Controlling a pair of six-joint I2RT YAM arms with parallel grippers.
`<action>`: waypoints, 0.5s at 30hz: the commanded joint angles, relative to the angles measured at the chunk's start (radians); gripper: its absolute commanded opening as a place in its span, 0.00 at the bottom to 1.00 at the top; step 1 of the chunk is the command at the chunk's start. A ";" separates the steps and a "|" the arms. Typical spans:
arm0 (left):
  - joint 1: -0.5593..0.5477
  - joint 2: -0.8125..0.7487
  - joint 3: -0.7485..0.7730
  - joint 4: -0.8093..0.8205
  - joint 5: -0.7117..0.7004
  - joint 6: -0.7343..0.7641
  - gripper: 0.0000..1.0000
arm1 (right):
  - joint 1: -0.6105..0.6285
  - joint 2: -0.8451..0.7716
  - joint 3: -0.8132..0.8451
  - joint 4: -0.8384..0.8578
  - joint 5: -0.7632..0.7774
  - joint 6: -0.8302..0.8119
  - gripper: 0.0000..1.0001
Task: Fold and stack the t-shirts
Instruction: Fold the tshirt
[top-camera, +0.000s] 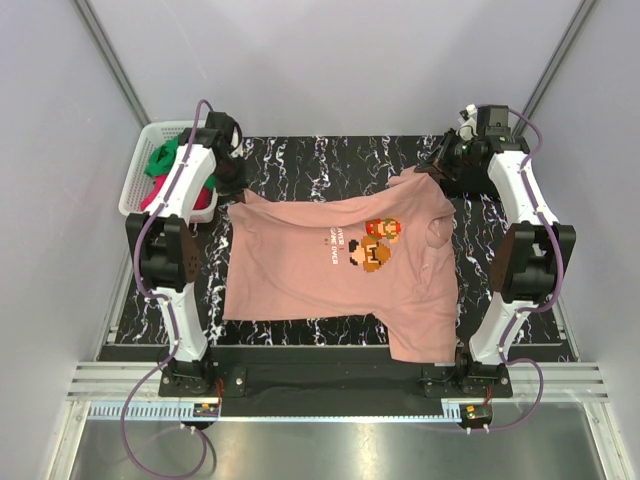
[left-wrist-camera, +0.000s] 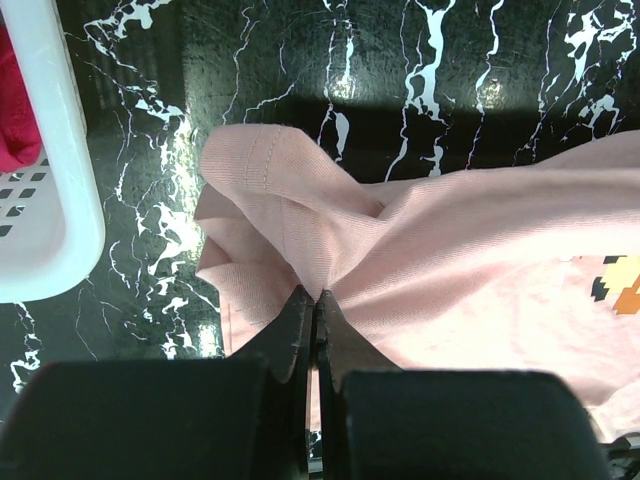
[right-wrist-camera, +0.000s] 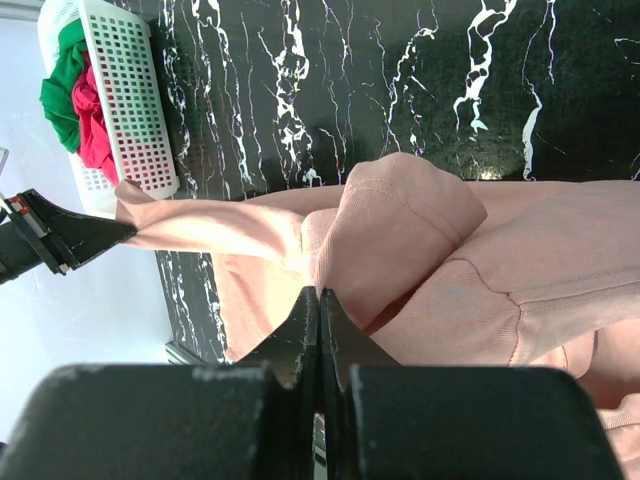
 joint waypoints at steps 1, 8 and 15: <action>-0.005 -0.049 0.038 0.018 -0.004 0.002 0.00 | 0.003 -0.030 0.043 0.016 0.000 -0.019 0.00; -0.008 -0.052 0.051 0.019 -0.016 0.001 0.00 | 0.003 -0.018 0.051 0.014 -0.006 -0.021 0.00; -0.012 -0.064 0.035 0.024 -0.030 0.002 0.00 | 0.003 -0.022 0.049 0.014 -0.006 -0.027 0.00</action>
